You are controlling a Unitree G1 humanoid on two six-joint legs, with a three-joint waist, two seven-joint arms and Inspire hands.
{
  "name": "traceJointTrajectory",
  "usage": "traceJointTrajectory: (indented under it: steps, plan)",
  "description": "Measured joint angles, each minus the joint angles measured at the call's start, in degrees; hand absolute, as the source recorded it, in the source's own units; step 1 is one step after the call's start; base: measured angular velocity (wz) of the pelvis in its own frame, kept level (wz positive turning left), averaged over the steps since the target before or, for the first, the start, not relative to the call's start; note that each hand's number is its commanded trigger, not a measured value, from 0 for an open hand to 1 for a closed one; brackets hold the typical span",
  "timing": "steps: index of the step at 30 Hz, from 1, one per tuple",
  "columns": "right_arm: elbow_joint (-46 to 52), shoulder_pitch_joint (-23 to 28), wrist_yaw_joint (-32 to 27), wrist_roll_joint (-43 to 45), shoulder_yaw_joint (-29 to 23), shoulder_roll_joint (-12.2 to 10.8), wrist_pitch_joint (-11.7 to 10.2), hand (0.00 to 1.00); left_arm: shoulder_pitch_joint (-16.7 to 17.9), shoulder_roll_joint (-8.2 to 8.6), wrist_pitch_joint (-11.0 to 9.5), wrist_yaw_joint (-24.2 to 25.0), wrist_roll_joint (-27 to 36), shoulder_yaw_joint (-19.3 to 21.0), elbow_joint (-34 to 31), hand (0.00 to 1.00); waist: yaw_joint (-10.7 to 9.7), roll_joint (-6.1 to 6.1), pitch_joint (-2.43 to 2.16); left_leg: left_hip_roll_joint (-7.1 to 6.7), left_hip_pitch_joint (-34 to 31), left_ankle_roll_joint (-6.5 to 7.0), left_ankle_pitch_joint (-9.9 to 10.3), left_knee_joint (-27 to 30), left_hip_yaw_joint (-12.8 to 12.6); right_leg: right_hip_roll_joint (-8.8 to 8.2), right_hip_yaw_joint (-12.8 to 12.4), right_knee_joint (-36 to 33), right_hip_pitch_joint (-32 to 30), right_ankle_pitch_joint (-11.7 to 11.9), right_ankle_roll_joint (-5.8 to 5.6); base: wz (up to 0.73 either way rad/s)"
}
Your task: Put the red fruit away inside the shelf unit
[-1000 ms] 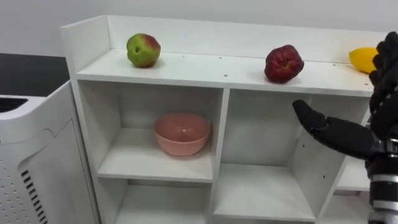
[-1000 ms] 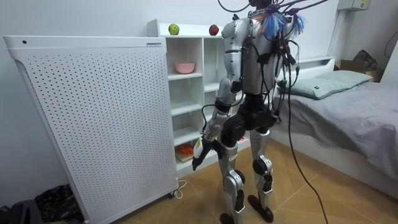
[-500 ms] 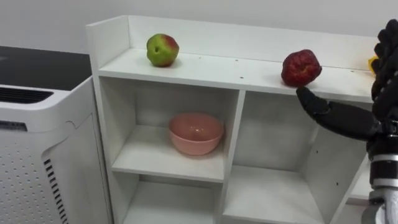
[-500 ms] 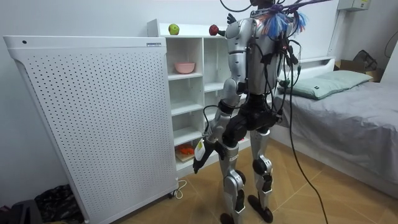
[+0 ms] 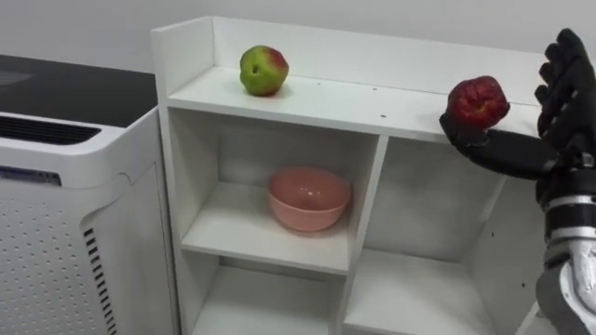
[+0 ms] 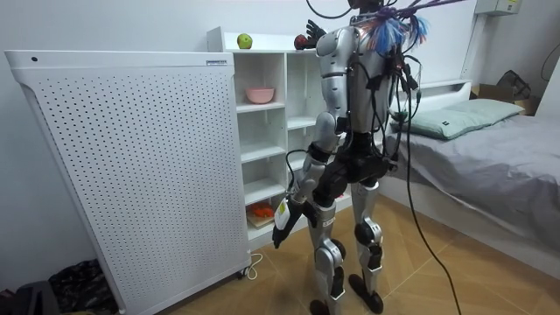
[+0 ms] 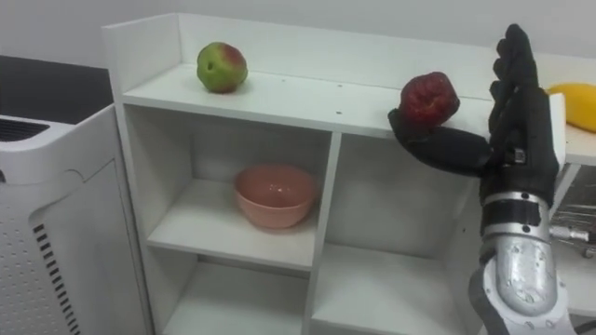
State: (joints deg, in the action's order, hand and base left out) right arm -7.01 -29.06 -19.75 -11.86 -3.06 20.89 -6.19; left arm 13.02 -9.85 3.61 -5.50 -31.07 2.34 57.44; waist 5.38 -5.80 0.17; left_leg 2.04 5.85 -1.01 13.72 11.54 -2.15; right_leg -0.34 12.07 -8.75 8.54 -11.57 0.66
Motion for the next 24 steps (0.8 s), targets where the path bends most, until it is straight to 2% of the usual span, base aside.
traceJointTrajectory:
  steps: [6,12,16,19,24]
  plan:
    - [-4.89,-1.38,2.36,0.53,1.91,3.11,0.01,0.00,-0.15,-0.19,0.23,0.94,0.08,-0.15,0.00,0.00,0.37,-0.27,0.17,-0.19,0.76,0.08,-0.04,-0.10,0.54,-0.21,0.69,0.05,0.88,0.00,0.00,0.04]
    - [-6.26,-1.40,3.75,0.91,1.88,4.31,-0.04,0.00,-0.73,-0.34,0.36,2.02,0.13,-0.14,0.01,0.00,1.07,-0.97,0.71,-0.52,0.53,0.28,-0.31,0.16,0.60,-0.55,0.89,0.02,0.81,0.00,0.00,0.00]
    - [-7.40,-1.43,4.51,0.91,1.87,5.02,0.01,0.00,-0.86,-0.36,0.87,2.61,0.13,-0.12,0.02,0.00,1.16,-1.69,0.55,-0.65,-0.38,0.33,-0.34,0.90,0.84,-0.70,1.21,-0.03,0.45,0.00,-0.01,0.02]
    - [-8.11,-2.03,5.28,0.92,1.88,5.21,0.25,0.00,-1.15,-0.56,1.06,3.64,0.13,-0.01,0.01,0.00,1.17,-1.69,0.55,-0.67,-0.90,0.33,-0.34,1.38,1.16,-0.78,2.25,-0.07,0.41,0.00,-0.01,0.07]
    - [-8.35,-2.07,6.17,0.86,1.88,5.32,0.71,0.00,-1.09,-0.63,1.27,4.32,0.13,0.00,0.31,0.00,1.28,-1.69,0.54,-0.65,-1.33,0.33,-0.34,1.93,1.33,-0.75,2.44,-0.13,0.48,0.00,0.00,0.03]
